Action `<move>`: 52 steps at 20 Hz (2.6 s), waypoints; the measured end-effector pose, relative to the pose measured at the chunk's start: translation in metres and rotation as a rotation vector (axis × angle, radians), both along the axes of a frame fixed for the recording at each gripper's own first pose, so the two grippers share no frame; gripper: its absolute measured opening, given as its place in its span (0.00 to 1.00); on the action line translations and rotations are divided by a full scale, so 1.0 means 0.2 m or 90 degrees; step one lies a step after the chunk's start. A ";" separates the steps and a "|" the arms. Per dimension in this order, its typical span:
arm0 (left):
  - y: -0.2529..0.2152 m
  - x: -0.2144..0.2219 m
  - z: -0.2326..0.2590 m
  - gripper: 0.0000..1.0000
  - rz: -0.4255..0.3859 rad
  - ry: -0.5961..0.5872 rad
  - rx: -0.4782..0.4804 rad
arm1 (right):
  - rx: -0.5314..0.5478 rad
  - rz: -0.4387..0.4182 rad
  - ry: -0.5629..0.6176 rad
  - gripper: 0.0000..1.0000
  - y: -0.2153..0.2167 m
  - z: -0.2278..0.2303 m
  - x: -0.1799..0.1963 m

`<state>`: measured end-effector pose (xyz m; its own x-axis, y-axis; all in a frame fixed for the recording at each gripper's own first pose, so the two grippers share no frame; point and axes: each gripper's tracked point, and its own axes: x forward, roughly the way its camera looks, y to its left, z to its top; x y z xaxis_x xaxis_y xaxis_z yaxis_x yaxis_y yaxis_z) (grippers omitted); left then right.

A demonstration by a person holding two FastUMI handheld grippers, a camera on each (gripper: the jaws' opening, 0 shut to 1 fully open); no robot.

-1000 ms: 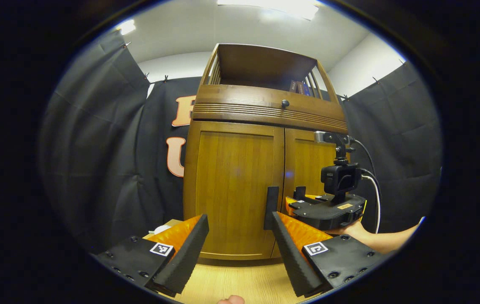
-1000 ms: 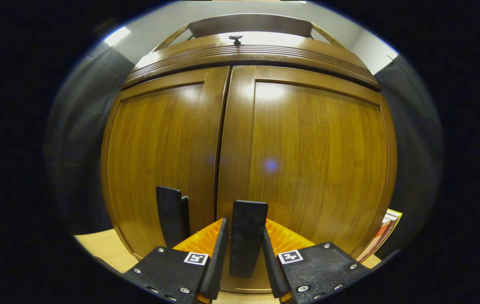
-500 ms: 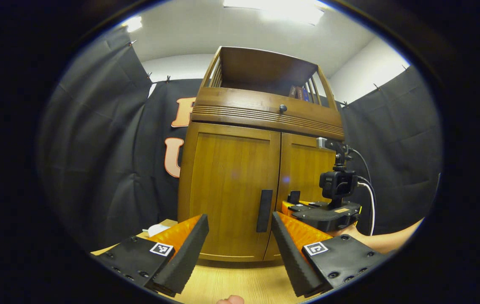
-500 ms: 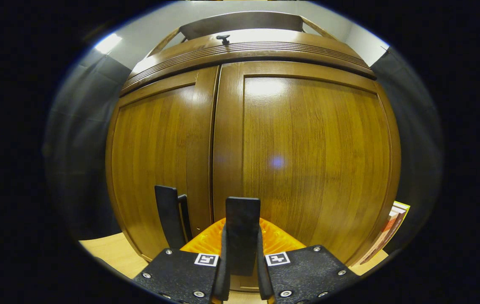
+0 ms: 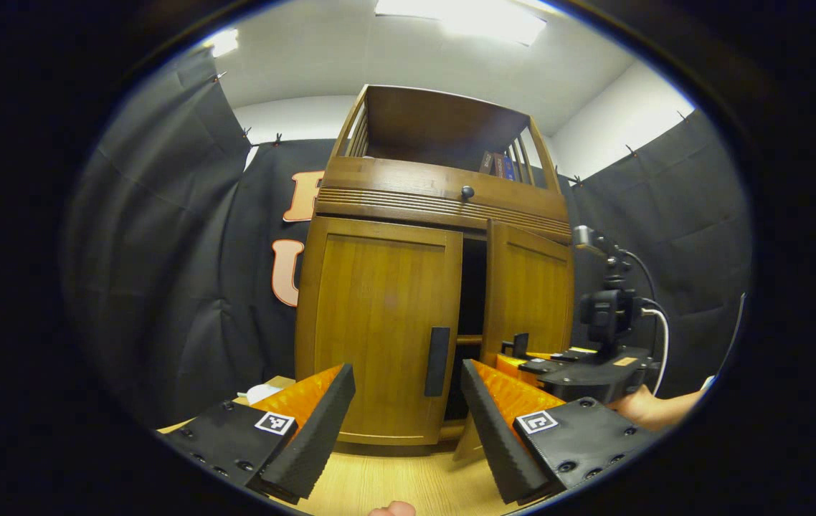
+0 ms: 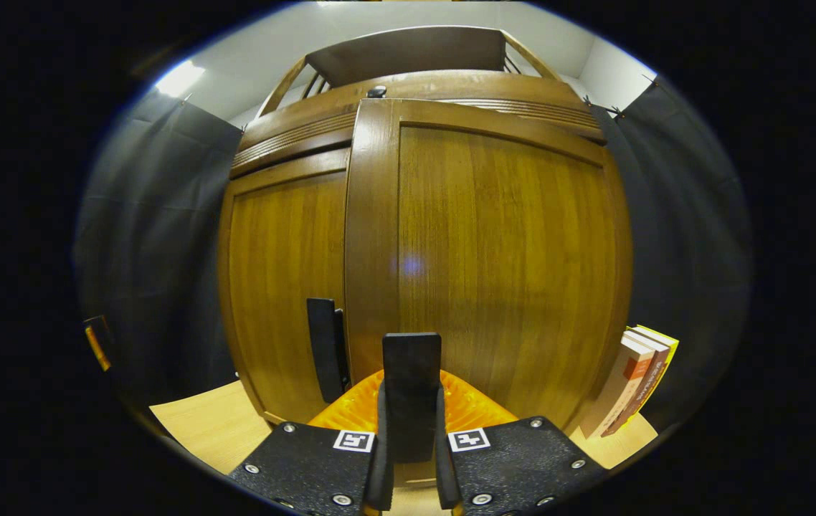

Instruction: Open the right door of the double-door shoe cabinet with the right hand, and open the left door with the left hand.

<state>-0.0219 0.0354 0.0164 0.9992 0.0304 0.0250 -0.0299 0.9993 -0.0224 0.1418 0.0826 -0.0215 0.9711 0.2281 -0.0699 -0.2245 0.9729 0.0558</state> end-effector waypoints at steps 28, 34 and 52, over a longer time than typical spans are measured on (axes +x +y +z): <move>-0.25 0.07 -0.09 0.99 -0.005 0.040 -0.008 | -0.016 -0.171 0.001 0.00 -1.10 0.01 -0.60; -0.28 0.08 -0.11 0.94 0.000 0.043 -0.002 | -0.025 -0.119 0.006 0.05 -1.19 0.01 -0.60; -0.38 0.00 -0.12 0.96 0.053 0.034 -0.018 | 0.027 -0.009 0.031 0.00 -1.42 0.00 -0.54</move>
<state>-0.0226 -0.0410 -0.0073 0.9930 0.1140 -0.0306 -0.1154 0.9922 -0.0471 0.0332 -0.2011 -0.0216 0.9698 0.2189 -0.1079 -0.2075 0.9723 0.1076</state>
